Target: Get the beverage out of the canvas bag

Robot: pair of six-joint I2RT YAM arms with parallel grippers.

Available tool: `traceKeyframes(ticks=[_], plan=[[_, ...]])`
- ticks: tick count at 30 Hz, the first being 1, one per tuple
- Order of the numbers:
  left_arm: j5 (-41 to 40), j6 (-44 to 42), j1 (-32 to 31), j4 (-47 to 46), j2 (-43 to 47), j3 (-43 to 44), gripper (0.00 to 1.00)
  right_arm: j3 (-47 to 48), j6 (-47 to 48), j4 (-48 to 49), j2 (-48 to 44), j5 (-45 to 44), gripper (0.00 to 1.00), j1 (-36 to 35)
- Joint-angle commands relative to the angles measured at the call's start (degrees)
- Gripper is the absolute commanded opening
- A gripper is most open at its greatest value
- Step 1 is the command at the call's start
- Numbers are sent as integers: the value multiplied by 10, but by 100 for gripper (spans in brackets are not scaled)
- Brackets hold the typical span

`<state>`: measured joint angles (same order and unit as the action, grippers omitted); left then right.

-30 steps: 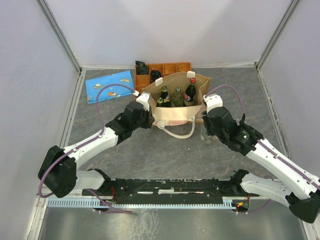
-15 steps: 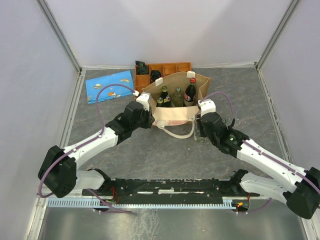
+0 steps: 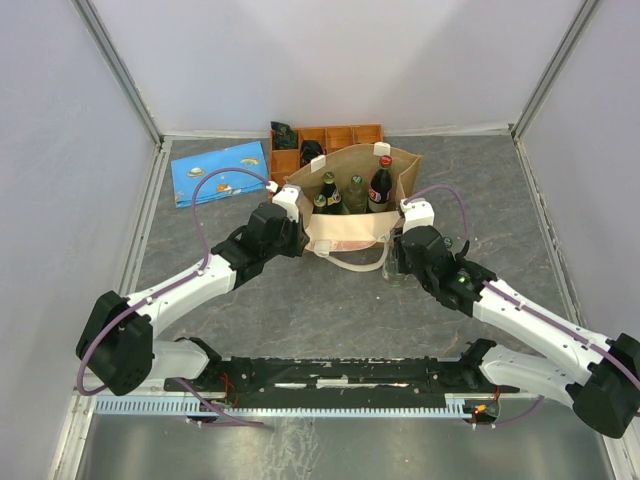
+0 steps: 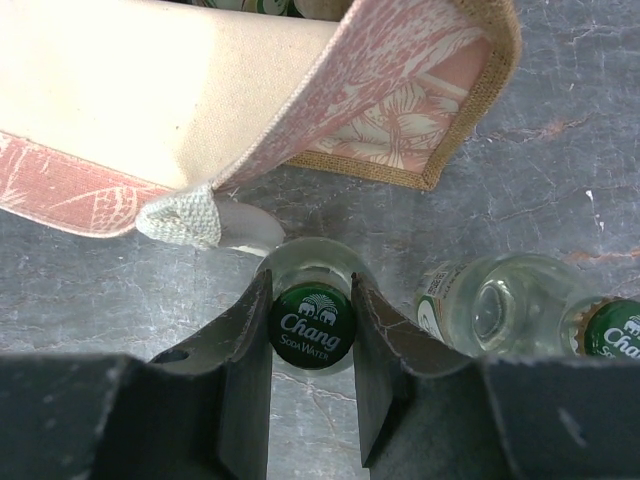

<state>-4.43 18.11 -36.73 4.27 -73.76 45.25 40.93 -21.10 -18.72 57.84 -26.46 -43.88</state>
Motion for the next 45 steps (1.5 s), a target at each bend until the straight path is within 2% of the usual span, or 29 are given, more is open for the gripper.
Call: traceKeyframes(ticks=[1, 5, 7, 14, 15, 16, 21, 23, 32, 36, 42, 45], plan=[[-3, -18, -1, 21, -5, -4, 3, 40, -23, 10, -7, -19, 27, -2], [-3, -23, -1, 21, -9, 0, 3, 47, -25, -5, -2, -20, 60, -2], [-3, -24, -1, 21, -10, 1, 3, 52, -25, -12, -2, -24, 66, -2], [-4, -24, -1, 20, -12, 0, 3, 87, -8, -43, -5, -32, 73, -2], [-4, -24, -1, 20, -13, -1, 3, 96, -4, -49, -6, -32, 78, -2], [-4, -24, -1, 20, -13, -1, 3, 105, 0, -54, -8, -32, 80, -2], [-5, -22, -1, 20, -13, -3, 3, 156, 24, -75, -10, -30, 83, -2], [-6, -22, -2, 20, -12, -3, 3, 178, 36, -79, -12, -29, 90, -2], [-12, -22, -1, 21, -8, -1, 3, 272, 72, -70, 19, -23, 92, -2], [-11, -17, -1, 21, -13, 1, 3, 317, 88, -35, 83, -11, 92, -3], [-11, -15, -1, 23, -15, 7, 3, 392, 70, 9, 199, 65, 90, -2], [-17, -14, -2, 22, -13, 9, 3, 434, 62, -2, 255, 41, 86, -2]])
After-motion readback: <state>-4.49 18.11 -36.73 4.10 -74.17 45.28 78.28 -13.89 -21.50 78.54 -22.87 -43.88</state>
